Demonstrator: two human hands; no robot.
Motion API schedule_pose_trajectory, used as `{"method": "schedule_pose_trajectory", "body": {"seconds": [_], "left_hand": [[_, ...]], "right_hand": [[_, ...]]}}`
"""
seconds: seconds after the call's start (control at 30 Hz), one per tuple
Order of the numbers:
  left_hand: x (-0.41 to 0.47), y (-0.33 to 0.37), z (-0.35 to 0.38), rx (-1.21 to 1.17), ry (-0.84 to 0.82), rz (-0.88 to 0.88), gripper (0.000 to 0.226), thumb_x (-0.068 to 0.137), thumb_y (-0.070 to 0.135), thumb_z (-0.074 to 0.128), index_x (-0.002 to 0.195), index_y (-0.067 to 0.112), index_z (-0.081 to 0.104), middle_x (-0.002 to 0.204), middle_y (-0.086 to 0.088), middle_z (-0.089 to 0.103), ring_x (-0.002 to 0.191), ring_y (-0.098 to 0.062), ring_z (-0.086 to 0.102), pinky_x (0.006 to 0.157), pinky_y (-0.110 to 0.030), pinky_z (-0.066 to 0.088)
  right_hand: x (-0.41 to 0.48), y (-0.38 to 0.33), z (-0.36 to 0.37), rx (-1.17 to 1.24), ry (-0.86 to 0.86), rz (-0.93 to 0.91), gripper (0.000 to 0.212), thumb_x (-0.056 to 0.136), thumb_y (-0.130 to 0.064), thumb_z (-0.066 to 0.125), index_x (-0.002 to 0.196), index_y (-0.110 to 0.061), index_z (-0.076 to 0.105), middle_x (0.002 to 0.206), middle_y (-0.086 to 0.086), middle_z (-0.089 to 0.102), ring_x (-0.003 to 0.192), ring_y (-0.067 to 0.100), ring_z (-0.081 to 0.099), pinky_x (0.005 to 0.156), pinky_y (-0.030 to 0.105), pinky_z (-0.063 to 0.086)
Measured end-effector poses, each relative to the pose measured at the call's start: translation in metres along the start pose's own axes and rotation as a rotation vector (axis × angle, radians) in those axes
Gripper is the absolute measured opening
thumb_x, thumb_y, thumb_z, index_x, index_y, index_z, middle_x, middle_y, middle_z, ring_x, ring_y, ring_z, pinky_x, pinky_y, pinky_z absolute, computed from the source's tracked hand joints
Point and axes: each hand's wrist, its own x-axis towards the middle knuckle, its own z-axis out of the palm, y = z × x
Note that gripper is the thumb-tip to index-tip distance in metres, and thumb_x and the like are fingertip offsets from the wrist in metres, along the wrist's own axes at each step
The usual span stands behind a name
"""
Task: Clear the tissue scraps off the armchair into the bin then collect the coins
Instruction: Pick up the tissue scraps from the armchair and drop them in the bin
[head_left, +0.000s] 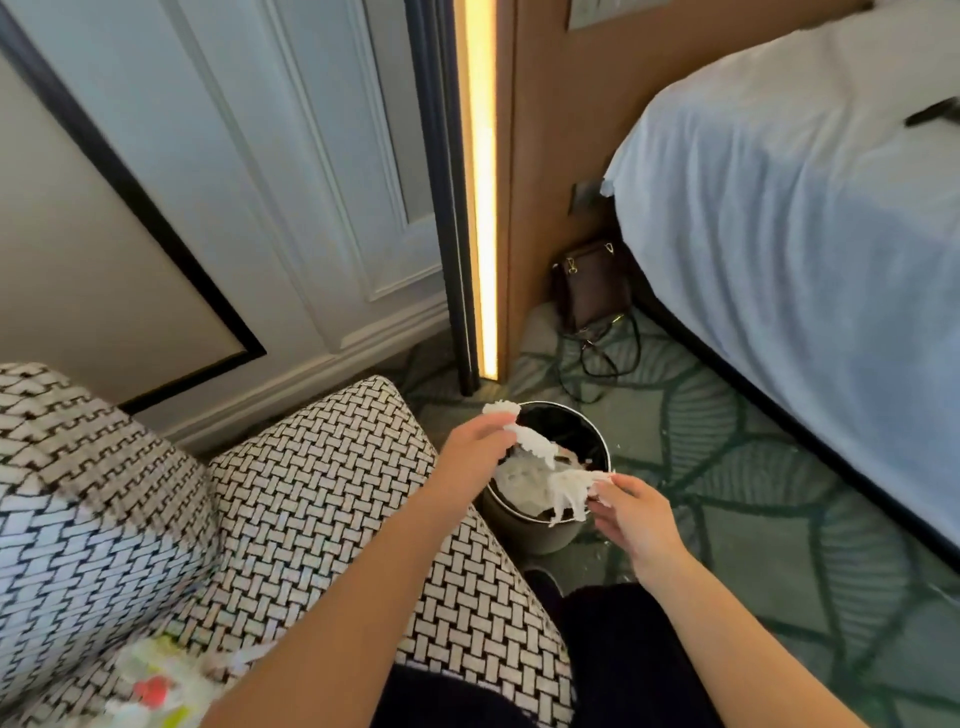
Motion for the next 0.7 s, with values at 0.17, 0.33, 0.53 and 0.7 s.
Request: {"method": "schedule_pose_trajectory", "body": {"seconds": [0.17, 0.33, 0.53, 0.7], "left_hand": [[0.026, 0.002, 0.023, -0.072, -0.080, -0.046, 0.033, 0.097, 0.030, 0.042, 0.126, 0.042, 0.049, 0.126, 0.008, 0.044, 0.116, -0.010, 0.043, 0.096, -0.029, 0.035], [0.028, -0.012, 0.025, -0.119, -0.088, -0.093, 0.025, 0.097, 0.028, 0.046, 0.115, 0.042, 0.055, 0.125, 0.006, 0.054, 0.104, -0.006, 0.054, 0.095, -0.028, 0.037], [0.016, -0.027, 0.009, -0.100, -0.064, -0.135, 0.021, 0.095, 0.024, 0.050, 0.108, 0.038, 0.057, 0.120, 0.005, 0.059, 0.107, -0.012, 0.056, 0.105, -0.037, 0.036], [-0.006, -0.032, -0.013, -0.034, -0.054, -0.117, 0.021, 0.096, 0.025, 0.047, 0.112, 0.036, 0.057, 0.122, 0.006, 0.058, 0.110, -0.013, 0.056, 0.103, -0.036, 0.038]], "right_hand": [[0.029, -0.003, -0.001, 0.005, 0.021, 0.102, 0.020, 0.094, -0.011, 0.053, 0.114, -0.008, 0.057, 0.091, 0.007, 0.065, 0.080, 0.014, 0.062, 0.064, 0.025, 0.047], [0.046, -0.010, 0.009, 0.047, 0.022, 0.180, 0.021, 0.095, -0.014, 0.052, 0.114, -0.008, 0.057, 0.094, 0.007, 0.066, 0.095, 0.022, 0.063, 0.064, 0.025, 0.047], [0.049, -0.023, 0.020, -0.051, -0.189, 0.281, 0.052, 0.097, -0.040, 0.046, 0.143, -0.018, 0.036, 0.141, 0.003, 0.048, 0.125, 0.022, 0.046, 0.104, 0.039, 0.036], [0.021, -0.024, 0.020, -0.047, -0.319, 0.266, 0.061, 0.097, -0.046, 0.043, 0.149, -0.026, 0.020, 0.155, 0.003, 0.026, 0.140, 0.026, 0.028, 0.115, 0.043, 0.022]]}}
